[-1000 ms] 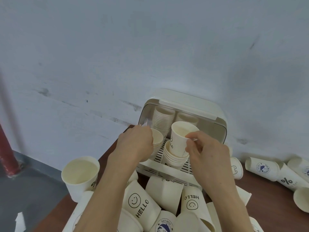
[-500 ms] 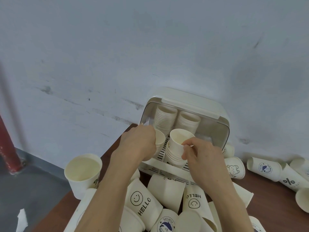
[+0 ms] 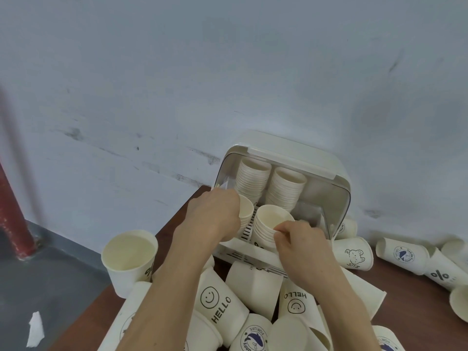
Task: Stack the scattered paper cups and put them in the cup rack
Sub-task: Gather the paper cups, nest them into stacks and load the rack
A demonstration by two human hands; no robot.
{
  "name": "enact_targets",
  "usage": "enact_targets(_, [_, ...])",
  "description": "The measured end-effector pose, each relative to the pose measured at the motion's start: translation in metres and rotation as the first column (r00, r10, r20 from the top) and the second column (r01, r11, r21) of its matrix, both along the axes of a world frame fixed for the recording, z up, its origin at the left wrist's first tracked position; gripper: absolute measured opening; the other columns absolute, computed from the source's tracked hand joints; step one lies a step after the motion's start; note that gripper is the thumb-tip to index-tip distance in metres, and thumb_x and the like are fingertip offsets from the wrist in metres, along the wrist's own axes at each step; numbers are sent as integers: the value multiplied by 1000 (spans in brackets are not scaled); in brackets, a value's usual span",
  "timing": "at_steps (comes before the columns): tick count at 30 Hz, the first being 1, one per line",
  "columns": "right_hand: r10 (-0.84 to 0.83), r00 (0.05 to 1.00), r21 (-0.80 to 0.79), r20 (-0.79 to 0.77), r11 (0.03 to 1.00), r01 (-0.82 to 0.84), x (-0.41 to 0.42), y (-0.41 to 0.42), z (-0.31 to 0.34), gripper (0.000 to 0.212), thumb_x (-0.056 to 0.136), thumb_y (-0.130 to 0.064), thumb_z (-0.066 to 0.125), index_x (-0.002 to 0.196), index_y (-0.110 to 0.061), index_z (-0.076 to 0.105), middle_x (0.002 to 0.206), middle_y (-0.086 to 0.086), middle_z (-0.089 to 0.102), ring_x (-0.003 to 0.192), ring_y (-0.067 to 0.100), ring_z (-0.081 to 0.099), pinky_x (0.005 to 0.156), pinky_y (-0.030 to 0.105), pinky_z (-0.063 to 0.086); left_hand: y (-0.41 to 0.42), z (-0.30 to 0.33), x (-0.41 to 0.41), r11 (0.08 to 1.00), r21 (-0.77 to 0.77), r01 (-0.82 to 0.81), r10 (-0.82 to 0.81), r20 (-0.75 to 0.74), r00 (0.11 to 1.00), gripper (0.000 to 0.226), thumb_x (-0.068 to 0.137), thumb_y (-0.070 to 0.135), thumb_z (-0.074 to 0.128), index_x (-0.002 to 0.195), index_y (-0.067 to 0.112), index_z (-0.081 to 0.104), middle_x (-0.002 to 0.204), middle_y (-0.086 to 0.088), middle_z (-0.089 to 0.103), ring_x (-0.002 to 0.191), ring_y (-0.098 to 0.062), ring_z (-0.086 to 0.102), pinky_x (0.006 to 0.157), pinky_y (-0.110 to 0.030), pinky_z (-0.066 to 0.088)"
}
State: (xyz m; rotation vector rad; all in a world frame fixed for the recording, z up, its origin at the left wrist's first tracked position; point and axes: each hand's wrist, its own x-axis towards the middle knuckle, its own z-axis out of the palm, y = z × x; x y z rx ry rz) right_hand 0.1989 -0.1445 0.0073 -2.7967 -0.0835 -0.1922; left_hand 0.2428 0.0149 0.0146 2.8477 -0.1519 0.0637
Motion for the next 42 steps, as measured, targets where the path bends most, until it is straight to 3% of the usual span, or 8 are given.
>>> enact_targets(6, [3, 1000, -58, -29, 998, -5, 2, 0, -3, 30, 101, -24, 38, 113, -20, 64, 104, 1, 65, 84, 15, 42, 72, 29, 38, -1, 0, -1, 1000, -3, -11, 11, 13, 1000, 18, 88, 9, 47, 72, 17, 45, 72, 1, 41, 72, -21, 45, 64, -33, 38])
enact_targets(9, [8, 999, -62, -31, 998, -10, 1, -1, -2, 30, 101, -25, 37, 117, -21, 62, 108, 1, 64, 84, 15, 40, 73, 29, 39, -1, -1, -1, 1000, 0, -15, 15, 16, 1000, 16, 89, 12, 48, 96, 16, 62, 92, -2, 55, 79, -21, 47, 67, -33, 39])
enact_targets(13, [12, 999, -76, -32, 997, -15, 0, -1, -1, 29, 101, -25, 36, 116, -21, 61, 107, 1, 64, 83, 16, 41, 73, 30, 39, -1, -1, -1, 1000, 10, -5, 5, -9, 1000, 28, 91, 15, 49, 114, 21, 64, 110, -4, 61, 82, -21, 48, 69, -33, 39])
enact_targets(17, [19, 1000, -59, -21, 998, -20, 1, 0, -3, 29, 101, -24, 38, 110, -19, 65, 102, 2, 66, 94, 21, 55, 78, 32, 46, 0, 1, -3, 1000, 8, -17, 17, 17, 1000, 25, 92, 15, 48, 111, 21, 64, 108, -4, 61, 82, -21, 47, 67, -33, 37])
enact_targets(23, [33, 999, -95, -21, 995, -35, 0, -1, -4, 31, 101, -25, 39, 117, -22, 65, 114, 1, 66, 105, 23, 57, 84, 33, 45, -3, 9, -9, 999, -24, -27, 29, 109, 994, 11, 93, 21, 46, 91, 18, 56, 97, -3, 53, 80, -22, 45, 65, -32, 35])
enact_targets(28, [16, 999, -17, 29, 1000, -15, -3, -3, -1, 35, 99, -29, 42, 131, -26, 56, 121, 1, 65, 115, 23, 56, 92, 37, 47, -10, 13, -13, 998, -64, -9, 22, 208, 978, 29, 94, 23, 44, 66, 17, 41, 77, -1, 44, 70, -22, 43, 60, -30, 32])
enact_targets(37, [-10, 980, 25, 201, 1000, 5, -30, -10, 26, 32, 97, -28, 44, 123, -27, 62, 109, -3, 70, 106, 22, 59, 89, 37, 47, -31, 16, -29, 990, -124, 69, -14, 398, 917, 21, 94, 24, 42, 88, 20, 62, 80, -2, 60, 77, -26, 54, 61, -32, 39])
enact_targets(42, [-53, 948, 129, 313, 992, 13, -69, -21, 40, 20, 95, -21, 49, 104, -20, 67, 82, -2, 70, 83, 20, 61, 77, 36, 45, -38, 18, -66, 977, -201, 67, 20, 402, 916, 24, 95, 23, 41, 91, 22, 64, 86, 1, 64, 81, -24, 58, 64, -32, 42])
